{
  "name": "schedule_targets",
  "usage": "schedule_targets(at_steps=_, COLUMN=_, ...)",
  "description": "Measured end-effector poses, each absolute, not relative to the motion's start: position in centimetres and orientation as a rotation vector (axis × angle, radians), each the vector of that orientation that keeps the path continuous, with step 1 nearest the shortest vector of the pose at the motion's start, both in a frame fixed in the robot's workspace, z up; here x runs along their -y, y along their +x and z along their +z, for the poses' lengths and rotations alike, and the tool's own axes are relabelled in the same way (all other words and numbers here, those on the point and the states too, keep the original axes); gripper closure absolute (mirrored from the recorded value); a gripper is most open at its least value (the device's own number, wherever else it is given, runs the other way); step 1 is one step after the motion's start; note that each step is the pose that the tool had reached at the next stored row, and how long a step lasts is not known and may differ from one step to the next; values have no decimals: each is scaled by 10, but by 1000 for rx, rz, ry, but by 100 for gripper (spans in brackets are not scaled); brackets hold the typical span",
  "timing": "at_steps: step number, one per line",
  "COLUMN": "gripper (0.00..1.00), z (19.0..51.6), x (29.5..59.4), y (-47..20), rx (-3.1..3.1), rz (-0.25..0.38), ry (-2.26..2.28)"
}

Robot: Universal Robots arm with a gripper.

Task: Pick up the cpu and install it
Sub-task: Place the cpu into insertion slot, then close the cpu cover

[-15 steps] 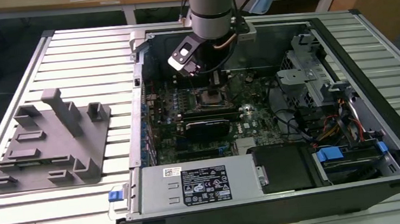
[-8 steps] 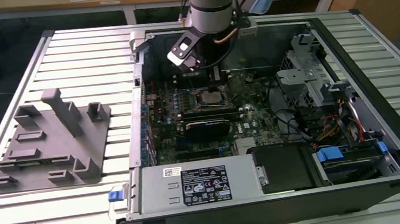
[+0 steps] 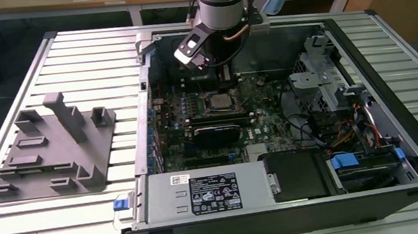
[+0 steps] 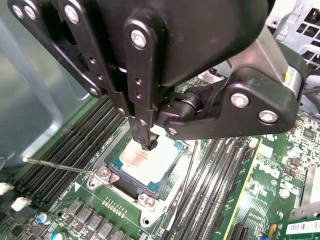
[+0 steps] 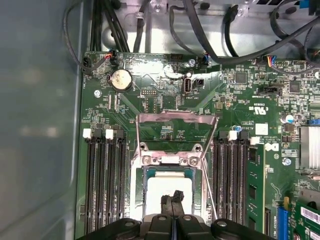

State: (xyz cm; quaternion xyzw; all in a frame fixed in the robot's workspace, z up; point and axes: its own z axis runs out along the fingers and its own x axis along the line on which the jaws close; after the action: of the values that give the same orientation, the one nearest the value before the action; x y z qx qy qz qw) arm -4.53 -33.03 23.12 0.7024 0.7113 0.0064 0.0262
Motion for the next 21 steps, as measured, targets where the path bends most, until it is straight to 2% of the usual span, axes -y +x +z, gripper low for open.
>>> schedule_targets(at_steps=21, gripper=89, z=259, x=330, y=-45, rx=-2198, rz=20, ry=2170)
